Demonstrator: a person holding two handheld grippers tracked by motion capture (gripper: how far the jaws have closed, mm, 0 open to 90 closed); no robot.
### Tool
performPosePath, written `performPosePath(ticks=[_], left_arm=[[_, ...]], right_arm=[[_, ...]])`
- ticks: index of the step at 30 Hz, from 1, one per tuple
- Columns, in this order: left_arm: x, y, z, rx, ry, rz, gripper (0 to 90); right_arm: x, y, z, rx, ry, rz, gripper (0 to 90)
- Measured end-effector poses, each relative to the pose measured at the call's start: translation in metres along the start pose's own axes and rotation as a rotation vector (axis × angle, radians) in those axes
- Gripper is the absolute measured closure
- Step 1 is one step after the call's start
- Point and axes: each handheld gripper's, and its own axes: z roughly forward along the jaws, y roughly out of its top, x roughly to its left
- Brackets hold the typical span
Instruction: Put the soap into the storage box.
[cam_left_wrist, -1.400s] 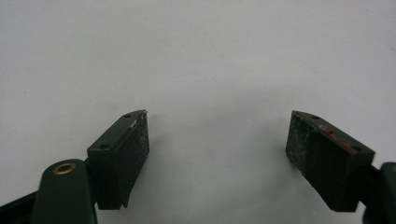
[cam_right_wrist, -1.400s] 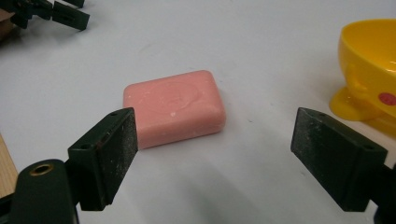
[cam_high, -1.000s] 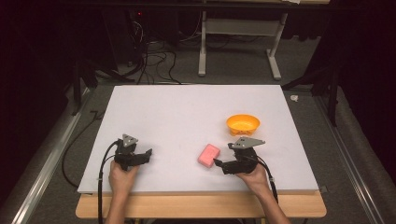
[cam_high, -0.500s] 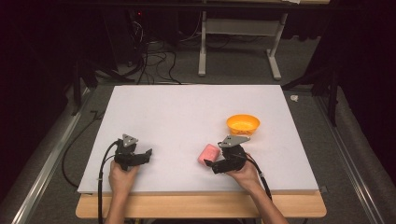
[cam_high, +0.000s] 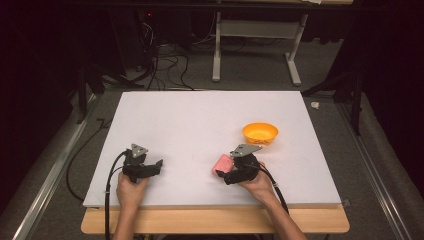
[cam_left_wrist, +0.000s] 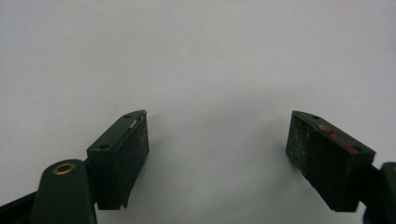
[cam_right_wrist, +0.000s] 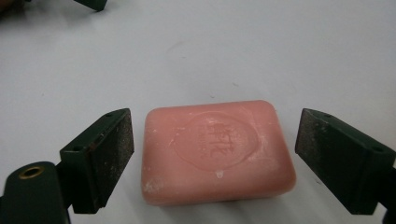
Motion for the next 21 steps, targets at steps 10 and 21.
performPosePath(ticks=[10, 21], left_arm=[[0.0, 0.0, 0.0, -0.001, 0.002, 0.0, 21.6], [0.0, 0.0, 0.0, -0.002, 0.002, 0.0, 21.7]], right_arm=[[-0.001, -0.002, 0.011, 0.028, 0.005, -0.01, 11.9], [-0.001, -0.005, 0.022, 0.076, 0.006, -0.026, 11.8]])
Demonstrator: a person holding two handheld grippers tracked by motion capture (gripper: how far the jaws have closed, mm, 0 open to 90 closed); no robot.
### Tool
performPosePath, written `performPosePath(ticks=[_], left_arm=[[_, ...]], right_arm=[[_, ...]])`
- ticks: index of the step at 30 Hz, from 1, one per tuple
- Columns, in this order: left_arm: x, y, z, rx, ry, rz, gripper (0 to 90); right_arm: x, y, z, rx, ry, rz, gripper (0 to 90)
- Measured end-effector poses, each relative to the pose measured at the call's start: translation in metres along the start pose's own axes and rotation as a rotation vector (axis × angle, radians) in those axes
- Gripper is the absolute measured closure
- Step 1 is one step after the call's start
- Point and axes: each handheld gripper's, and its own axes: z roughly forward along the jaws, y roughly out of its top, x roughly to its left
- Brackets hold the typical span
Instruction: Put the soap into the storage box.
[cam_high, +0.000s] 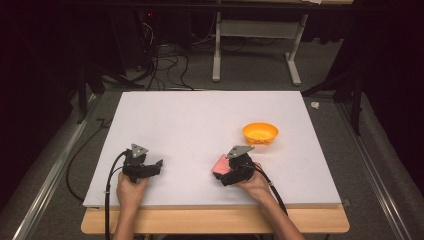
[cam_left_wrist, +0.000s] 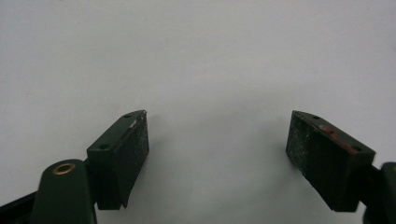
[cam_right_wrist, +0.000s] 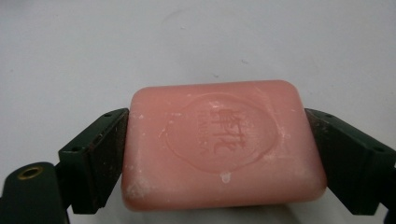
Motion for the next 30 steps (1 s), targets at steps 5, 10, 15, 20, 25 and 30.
performPosePath(ticks=[5, 10, 15, 20, 25, 30], left_arm=[[-0.0001, 0.0, 0.0, 0.0, 0.0, 0.0, 21.6], [-0.0002, 0.0, -0.0001, 0.0, 0.001, 0.001, 21.7], [-0.0003, -0.0001, 0.0, -0.002, 0.001, 0.002, 21.7], [-0.0003, -0.0001, 0.0, -0.002, 0.001, 0.002, 21.7], [-0.0003, -0.0001, 0.0, -0.002, 0.002, 0.002, 21.7], [-0.0005, -0.0001, 0.0, -0.003, 0.004, 0.003, 21.6]], right_arm=[[0.0007, -0.0006, 0.0022, 0.021, 0.001, 0.002, 12.8], [0.002, -0.0005, 0.0028, 0.024, -0.011, -0.015, 13.3], [0.0028, -0.0006, 0.0028, 0.024, -0.016, -0.013, 13.4], [0.0029, -0.0006, 0.0028, 0.024, -0.018, -0.013, 13.5], [0.0033, -0.0005, 0.0026, 0.025, -0.022, -0.009, 13.6], [0.0035, -0.0006, 0.0027, 0.019, -0.028, 0.0, 13.6]])
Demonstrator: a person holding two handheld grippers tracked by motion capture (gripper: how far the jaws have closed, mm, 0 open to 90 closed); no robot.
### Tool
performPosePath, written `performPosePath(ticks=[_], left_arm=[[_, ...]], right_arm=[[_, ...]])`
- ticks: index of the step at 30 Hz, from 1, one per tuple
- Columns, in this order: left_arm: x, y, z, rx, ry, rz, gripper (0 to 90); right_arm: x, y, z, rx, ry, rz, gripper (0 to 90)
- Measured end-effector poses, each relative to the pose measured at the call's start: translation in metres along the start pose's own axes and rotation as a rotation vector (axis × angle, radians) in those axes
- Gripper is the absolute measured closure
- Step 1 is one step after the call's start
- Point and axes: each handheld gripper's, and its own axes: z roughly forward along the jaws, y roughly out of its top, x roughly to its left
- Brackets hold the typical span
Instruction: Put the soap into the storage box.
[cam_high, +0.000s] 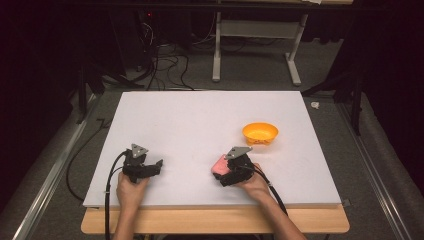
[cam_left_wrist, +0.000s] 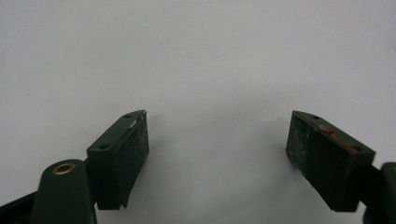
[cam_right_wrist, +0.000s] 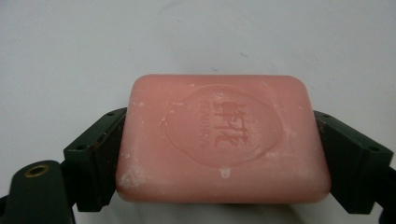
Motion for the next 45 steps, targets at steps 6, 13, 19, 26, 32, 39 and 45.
performPosePath(ticks=[6, 13, 19, 26, 32, 39, 45], left_arm=[[0.0, 0.0, 0.0, 0.001, 0.001, 0.001, 21.7], [0.0, 0.0, 0.0, 0.001, 0.0, 0.0, 21.7], [0.0, 0.0, 0.0, 0.0, 0.003, 0.003, 21.6], [0.0, 0.0, 0.0, 0.001, 0.0, 0.001, 21.8], [0.0, 0.0, 0.0, 0.003, -0.001, -0.001, 21.6], [0.0, 0.0, 0.0, 0.001, -0.001, -0.001, 21.5], [0.0, 0.0, 0.0, 0.002, 0.0, 0.0, 21.5]], right_arm=[[0.0, 0.0, -0.004, 0.0, -0.005, 0.022, 13.6], [0.0, 0.001, -0.01, -0.016, 0.002, 0.037, 13.6], [0.002, 0.002, -0.015, -0.028, 0.004, 0.039, 13.7], [-0.002, 0.0, -0.021, -0.037, -0.001, 0.069, 13.7], [-0.004, 0.0, -0.031, -0.07, 0.004, 0.091, 13.7], [-0.009, -0.002, -0.042, -0.098, 0.006, 0.109, 13.7], [-0.011, -0.002, -0.045, -0.111, 0.008, 0.127, 13.7]])
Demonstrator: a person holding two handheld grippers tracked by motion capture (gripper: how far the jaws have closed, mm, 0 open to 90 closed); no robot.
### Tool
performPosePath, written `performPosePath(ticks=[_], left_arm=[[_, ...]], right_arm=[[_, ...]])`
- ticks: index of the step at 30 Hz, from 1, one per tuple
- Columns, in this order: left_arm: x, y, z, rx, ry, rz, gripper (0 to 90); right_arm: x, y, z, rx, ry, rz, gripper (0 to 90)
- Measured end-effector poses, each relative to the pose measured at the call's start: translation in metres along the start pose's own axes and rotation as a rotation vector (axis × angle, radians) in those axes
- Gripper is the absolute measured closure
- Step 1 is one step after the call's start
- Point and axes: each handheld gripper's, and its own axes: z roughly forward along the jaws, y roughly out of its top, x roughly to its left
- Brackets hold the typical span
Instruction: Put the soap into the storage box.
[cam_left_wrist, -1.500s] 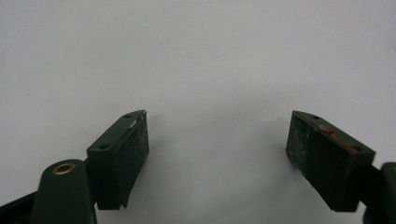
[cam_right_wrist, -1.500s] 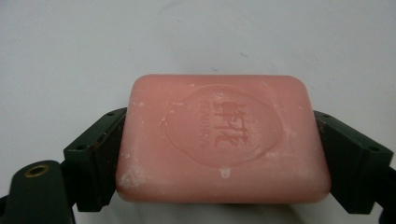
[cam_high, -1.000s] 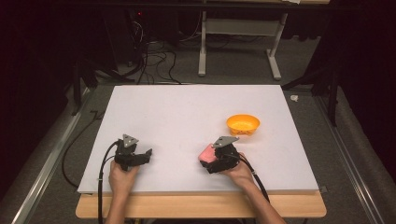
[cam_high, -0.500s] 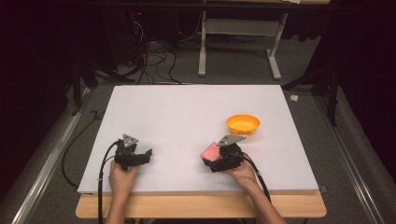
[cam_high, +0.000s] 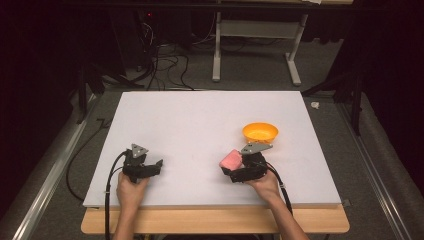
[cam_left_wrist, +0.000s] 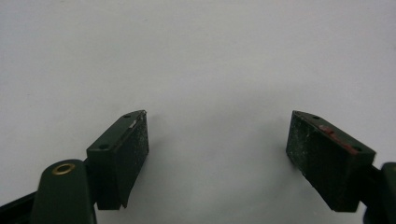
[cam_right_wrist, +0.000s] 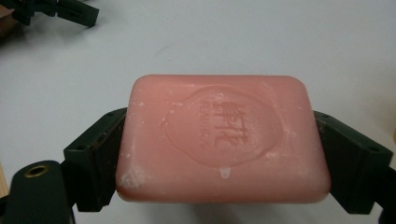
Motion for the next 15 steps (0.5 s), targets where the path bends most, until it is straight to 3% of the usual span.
performPosePath(ticks=[7, 15], left_arm=[[0.0, 0.0, 0.0, 0.0, 0.0, 0.0, 21.5], [0.0, 0.0, 0.0, 0.0, -0.002, -0.001, 21.5]], right_arm=[[-0.006, -0.001, -0.011, -0.031, 0.012, 0.045, 13.6], [-0.013, -0.003, -0.029, -0.05, -0.034, 0.063, 13.6]])
